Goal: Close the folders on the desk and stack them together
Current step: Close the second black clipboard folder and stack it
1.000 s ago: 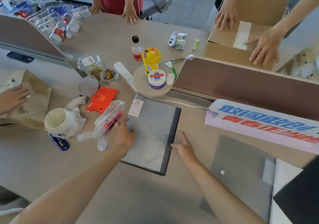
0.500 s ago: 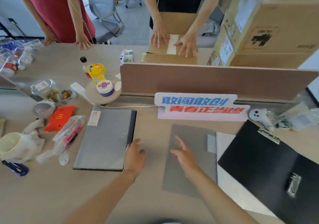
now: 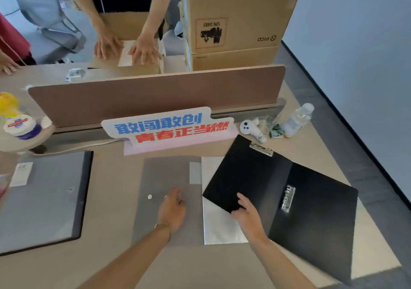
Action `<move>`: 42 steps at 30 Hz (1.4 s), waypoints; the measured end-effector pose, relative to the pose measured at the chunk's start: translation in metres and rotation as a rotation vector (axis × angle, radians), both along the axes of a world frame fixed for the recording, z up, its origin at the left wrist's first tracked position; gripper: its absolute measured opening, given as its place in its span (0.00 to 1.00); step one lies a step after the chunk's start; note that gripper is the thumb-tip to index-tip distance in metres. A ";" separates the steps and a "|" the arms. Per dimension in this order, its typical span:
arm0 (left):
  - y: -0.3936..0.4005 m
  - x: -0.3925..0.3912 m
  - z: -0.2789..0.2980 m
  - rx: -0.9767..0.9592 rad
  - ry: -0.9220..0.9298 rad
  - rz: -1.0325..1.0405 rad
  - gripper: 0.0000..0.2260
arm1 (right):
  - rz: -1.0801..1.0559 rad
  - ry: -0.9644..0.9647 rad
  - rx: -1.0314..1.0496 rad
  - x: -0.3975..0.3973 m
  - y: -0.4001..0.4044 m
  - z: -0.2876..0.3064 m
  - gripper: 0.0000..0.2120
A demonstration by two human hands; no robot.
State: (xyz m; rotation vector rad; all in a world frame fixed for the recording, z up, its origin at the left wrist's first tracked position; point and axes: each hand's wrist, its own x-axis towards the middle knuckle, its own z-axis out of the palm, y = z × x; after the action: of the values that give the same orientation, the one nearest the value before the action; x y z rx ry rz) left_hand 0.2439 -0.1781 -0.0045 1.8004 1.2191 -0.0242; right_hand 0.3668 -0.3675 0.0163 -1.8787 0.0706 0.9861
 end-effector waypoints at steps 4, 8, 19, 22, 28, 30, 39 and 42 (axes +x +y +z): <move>-0.016 0.043 -0.002 -0.004 0.029 -0.118 0.24 | -0.056 -0.066 -0.092 0.029 -0.045 -0.017 0.29; -0.025 0.075 -0.007 -0.037 0.053 -0.185 0.23 | -0.049 -0.179 -0.215 0.047 -0.074 -0.046 0.31; -0.027 0.103 -0.022 -0.086 0.077 -0.133 0.14 | 0.055 -0.193 -0.244 0.046 -0.099 -0.057 0.33; -0.026 0.097 -0.014 -0.042 0.047 -0.143 0.07 | 0.075 -0.210 -0.245 0.047 -0.101 -0.053 0.32; -0.044 0.057 0.029 -0.135 -0.169 -0.064 0.08 | 0.010 -0.190 -0.181 0.045 -0.083 -0.036 0.29; -0.042 0.040 0.038 -0.217 -0.228 -0.008 0.04 | 0.016 -0.162 -0.113 0.040 -0.071 -0.032 0.27; -0.060 0.026 0.087 -0.446 -0.460 -0.010 0.23 | 0.136 -0.216 0.166 0.030 -0.014 0.033 0.09; -0.080 0.036 0.098 -0.453 -0.495 -0.099 0.16 | 0.164 -0.392 0.090 0.032 -0.010 0.066 0.17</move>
State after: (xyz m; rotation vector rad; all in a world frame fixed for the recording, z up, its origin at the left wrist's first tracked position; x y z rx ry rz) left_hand 0.2799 -0.2576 0.0938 1.3574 0.7018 0.0790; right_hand 0.3993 -0.3772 0.0825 -1.9833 -0.3595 0.6988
